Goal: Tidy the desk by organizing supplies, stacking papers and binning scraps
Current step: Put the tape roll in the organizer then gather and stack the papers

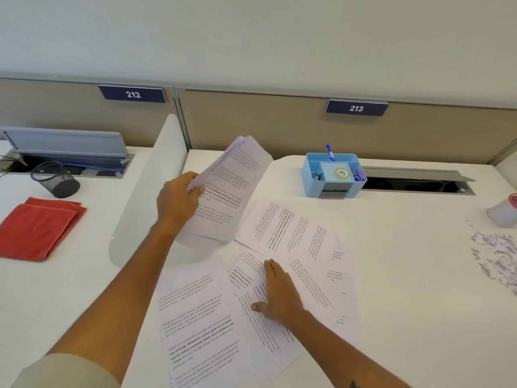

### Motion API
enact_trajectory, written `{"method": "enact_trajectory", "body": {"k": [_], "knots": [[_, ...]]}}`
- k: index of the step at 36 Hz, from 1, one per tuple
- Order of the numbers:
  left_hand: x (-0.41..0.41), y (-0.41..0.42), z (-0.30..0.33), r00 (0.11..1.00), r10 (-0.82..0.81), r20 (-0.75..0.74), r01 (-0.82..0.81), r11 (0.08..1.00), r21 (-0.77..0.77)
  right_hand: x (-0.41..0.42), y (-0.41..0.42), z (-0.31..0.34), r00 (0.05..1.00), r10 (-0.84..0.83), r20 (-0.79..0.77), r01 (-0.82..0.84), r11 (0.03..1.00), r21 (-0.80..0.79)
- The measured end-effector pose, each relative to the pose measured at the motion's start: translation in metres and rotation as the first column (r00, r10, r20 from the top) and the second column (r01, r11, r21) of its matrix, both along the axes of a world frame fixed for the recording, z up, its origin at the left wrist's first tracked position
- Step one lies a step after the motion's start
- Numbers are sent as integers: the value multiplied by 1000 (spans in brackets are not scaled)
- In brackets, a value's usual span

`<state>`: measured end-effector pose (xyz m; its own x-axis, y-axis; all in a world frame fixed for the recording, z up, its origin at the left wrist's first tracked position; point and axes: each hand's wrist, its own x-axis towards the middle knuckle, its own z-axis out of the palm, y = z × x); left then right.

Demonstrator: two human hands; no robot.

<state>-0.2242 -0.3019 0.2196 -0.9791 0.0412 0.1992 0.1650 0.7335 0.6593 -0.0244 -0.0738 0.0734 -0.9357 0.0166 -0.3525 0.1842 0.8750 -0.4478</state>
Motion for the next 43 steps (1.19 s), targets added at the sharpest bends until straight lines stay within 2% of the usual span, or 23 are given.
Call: {"method": "enact_trajectory", "body": {"k": [4, 6, 10, 12, 14, 16, 18, 20, 22, 27, 31, 35, 39, 43], "knots": [[10, -10, 26, 994, 72, -84, -67, 996, 64, -1, 7, 2, 999, 4, 34, -2, 999, -45], [16, -13, 37, 989, 109, -102, -97, 988, 117, -3, 13, 6, 998, -26, 48, 33, 987, -154], [30, -19, 53, 990, 144, 0, -138, 948, 287, -21, 31, 28, 971, -236, -48, 201, 904, -378], [42, -19, 55, 987, 140, 79, -159, 921, 355, -35, 43, 50, 926, -377, -34, 304, 796, -523], [57, -15, 51, 981, 105, 163, -169, 873, 458, -49, 54, 72, 885, -456, 91, 385, 608, -695], [72, -8, 41, 972, 46, 228, -174, 797, 578, -59, 64, 93, 865, -455, 213, 415, 407, -814], [85, 1, 27, 960, 1, 280, -196, 716, 670, -65, 72, 109, 849, -442, 289, 428, 255, -867], [98, 11, 11, 944, -36, 327, -221, 666, 713, -66, 76, 119, 835, -434, 339, 444, 168, -880], [112, 20, -6, 923, -72, 377, -246, 643, 725, -59, 77, 126, 849, -387, 360, 435, 125, -891], [146, 42, -42, 843, -141, 518, -326, 632, 703, -33, 77, 117, 888, -321, 330, 405, 205, -891], [167, 53, -61, 773, -223, 594, -380, 586, 715, -17, 82, 99, 864, -346, 366, 451, 211, -867], [180, 62, -75, 727, -241, 643, -454, 533, 714, -2, 80, 88, 847, -366, 385, 496, 286, -820], [184, 68, -82, 731, -208, 649, -438, 587, 681, 6, 76, 83, 836, -395, 381, 525, 377, -763], [181, 71, -77, 760, -196, 619, -377, 643, 667, 6, 75, 84, 853, -444, 273, 478, 457, -750]]}}
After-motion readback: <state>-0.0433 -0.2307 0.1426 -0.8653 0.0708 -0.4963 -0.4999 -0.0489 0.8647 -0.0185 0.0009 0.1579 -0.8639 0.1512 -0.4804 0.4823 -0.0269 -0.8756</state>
